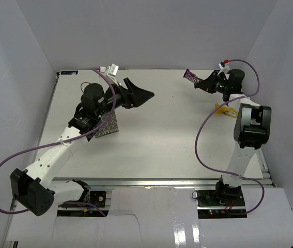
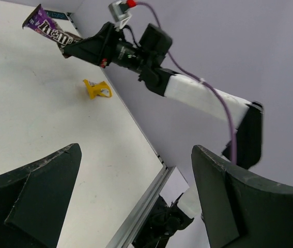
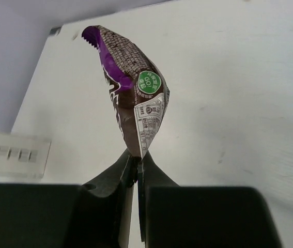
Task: Place the snacks into the paper bag
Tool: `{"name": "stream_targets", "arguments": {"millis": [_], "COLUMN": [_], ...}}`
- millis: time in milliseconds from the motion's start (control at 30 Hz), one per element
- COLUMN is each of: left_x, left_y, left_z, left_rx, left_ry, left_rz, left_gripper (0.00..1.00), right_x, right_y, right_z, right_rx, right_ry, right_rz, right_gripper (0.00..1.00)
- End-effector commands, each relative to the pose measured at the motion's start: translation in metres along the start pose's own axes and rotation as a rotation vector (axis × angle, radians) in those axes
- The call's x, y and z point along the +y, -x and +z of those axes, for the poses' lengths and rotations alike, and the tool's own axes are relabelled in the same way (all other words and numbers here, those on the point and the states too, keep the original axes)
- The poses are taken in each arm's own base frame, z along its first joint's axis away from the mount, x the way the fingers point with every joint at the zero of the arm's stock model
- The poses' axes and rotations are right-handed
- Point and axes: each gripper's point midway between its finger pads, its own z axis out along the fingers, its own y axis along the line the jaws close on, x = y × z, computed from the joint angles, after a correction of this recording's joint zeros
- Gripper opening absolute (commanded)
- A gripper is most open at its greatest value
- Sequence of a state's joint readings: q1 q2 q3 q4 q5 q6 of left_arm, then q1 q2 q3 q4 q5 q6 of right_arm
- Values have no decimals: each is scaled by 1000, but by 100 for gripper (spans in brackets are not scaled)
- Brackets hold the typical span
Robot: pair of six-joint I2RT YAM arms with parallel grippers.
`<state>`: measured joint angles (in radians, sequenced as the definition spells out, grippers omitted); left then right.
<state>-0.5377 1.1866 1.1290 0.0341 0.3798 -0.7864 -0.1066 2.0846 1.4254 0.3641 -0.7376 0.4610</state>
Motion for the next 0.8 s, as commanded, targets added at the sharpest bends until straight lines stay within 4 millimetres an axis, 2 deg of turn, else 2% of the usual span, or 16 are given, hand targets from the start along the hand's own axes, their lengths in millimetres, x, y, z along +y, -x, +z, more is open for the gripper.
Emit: {"name": "stream_targets", "arguments": {"millis": [0,33,67,100,133,167,233,367,500,567,767], "left_x": [3,11,13,16,18,23,30,36,40,46,47], "left_y": [-16,-22,-29,-33,-37,-46,-51,-69,-81,-88,-91], "left_z": [18,30,37,44,50,62,74,97,109,114,123], "left_rx": [28,43,55,66,74,95,99,126,120,131,114], "left_ry": [-33,-14,-4,4,13,27,59,94,152,177,193], "left_rz": [-44,-65,-82,-91,-102,-121,-184,-269,-410,-474,-595], "left_gripper": [98,98,98,98,98,98,98,98,98,98,98], "right_x": [90,97,110,114,116,122,125,139,149,159,170], "right_y": [-14,-22,-30,-36,-53,-55,-64,-60,-62,-72,-78], "right_z": [-41,-50,-63,-69,-79,-88,-100,-120,-122,-117,-111], "right_rx": [86,109,118,135,193,190,213,186,185,195,197], "right_ry": [304,320,354,356,344,341,319,253,186,195,162], "right_rz": [-289,-300,-385,-413,-394,-511,-545,-664,-762,-810,-895], "right_gripper": [8,8,8,8,8,8,8,8,8,8,8]}}
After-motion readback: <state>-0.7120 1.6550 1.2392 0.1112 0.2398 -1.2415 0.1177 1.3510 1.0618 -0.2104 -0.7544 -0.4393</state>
